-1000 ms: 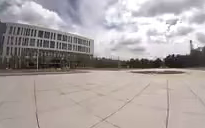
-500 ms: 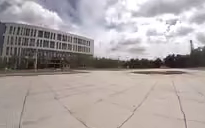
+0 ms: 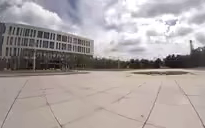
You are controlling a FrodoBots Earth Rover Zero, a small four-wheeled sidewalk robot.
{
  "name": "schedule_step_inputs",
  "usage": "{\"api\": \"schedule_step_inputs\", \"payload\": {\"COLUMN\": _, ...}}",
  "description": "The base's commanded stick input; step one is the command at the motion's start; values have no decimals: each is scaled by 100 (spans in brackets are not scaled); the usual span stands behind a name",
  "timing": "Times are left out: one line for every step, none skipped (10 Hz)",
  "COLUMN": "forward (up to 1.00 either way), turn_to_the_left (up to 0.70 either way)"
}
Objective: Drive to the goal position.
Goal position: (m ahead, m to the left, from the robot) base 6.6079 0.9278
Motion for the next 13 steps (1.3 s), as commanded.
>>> {"api": "schedule_step_inputs", "payload": {"forward": 70, "turn_to_the_left": -5}}
{"api": "schedule_step_inputs", "payload": {"forward": 70, "turn_to_the_left": -28}}
{"api": "schedule_step_inputs", "payload": {"forward": 70, "turn_to_the_left": -31}}
{"api": "schedule_step_inputs", "payload": {"forward": 70, "turn_to_the_left": 0}}
{"api": "schedule_step_inputs", "payload": {"forward": 70, "turn_to_the_left": 0}}
{"api": "schedule_step_inputs", "payload": {"forward": 70, "turn_to_the_left": 0}}
{"api": "schedule_step_inputs", "payload": {"forward": 70, "turn_to_the_left": 0}}
{"api": "schedule_step_inputs", "payload": {"forward": 70, "turn_to_the_left": 0}}
{"api": "schedule_step_inputs", "payload": {"forward": 70, "turn_to_the_left": 8}}
{"api": "schedule_step_inputs", "payload": {"forward": 70, "turn_to_the_left": 0}}
{"api": "schedule_step_inputs", "payload": {"forward": 70, "turn_to_the_left": 0}}
{"api": "schedule_step_inputs", "payload": {"forward": 70, "turn_to_the_left": 0}}
{"api": "schedule_step_inputs", "payload": {"forward": 70, "turn_to_the_left": 0}}
